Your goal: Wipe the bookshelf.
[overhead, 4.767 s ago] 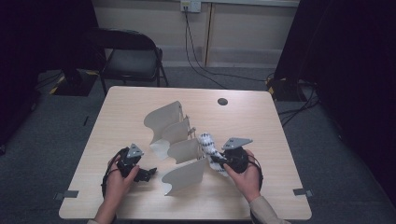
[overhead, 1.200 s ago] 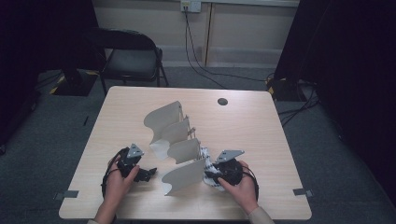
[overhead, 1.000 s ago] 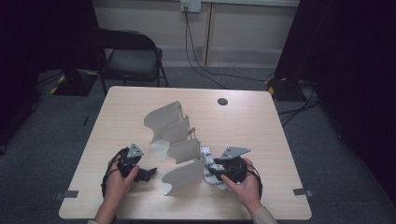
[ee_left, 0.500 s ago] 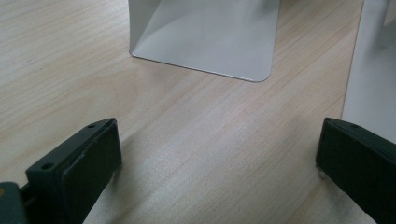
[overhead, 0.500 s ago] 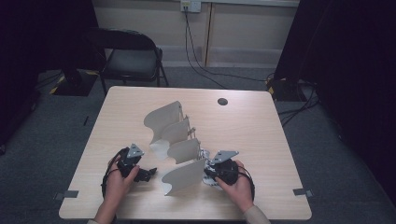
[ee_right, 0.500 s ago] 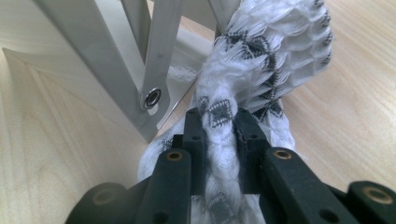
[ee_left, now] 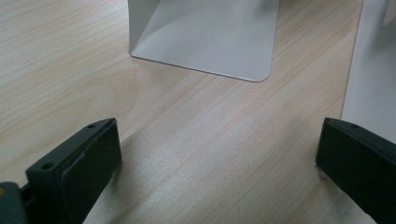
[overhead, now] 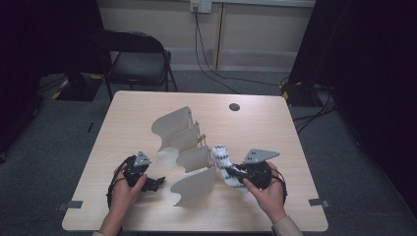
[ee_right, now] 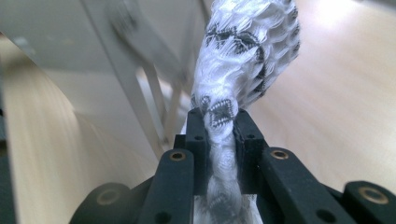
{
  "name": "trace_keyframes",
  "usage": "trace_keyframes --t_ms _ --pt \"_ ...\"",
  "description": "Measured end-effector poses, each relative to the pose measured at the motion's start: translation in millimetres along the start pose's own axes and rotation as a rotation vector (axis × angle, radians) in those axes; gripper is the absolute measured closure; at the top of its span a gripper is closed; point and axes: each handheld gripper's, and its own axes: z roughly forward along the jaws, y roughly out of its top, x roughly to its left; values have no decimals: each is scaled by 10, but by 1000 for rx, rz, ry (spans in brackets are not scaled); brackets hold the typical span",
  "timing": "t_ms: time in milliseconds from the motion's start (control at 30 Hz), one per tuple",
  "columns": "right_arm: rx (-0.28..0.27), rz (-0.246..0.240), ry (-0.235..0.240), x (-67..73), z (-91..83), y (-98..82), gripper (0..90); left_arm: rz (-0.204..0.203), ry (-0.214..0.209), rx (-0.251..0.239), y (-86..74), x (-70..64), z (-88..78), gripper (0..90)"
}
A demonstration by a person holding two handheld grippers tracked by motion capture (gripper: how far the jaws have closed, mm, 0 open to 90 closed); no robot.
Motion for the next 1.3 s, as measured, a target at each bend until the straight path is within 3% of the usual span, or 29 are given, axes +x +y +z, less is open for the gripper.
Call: trace_keyframes --t_ms 67,200,500,733,867,1067,1300 --pt "-30 -19 13 45 -70 107 797 1 0 0 0 0 1 0" --pt "-12 -35 35 105 5 138 797 1 -1 0 0 0 1 0" --pt "84 0 72 144 370 -142 797 1 -1 -1 1 0 1 0" --pt "147 12 81 154 537 -348 797 0 -1 -1 0 -1 1 0" --pt "157 20 79 161 581 -441 797 1 -3 0 1 0 0 0" --pt "126 24 60 122 435 -370 796 1 -1 0 1 0 1 0" --pt "25 -12 20 76 29 5 795 1 -2 0 1 0 0 0"
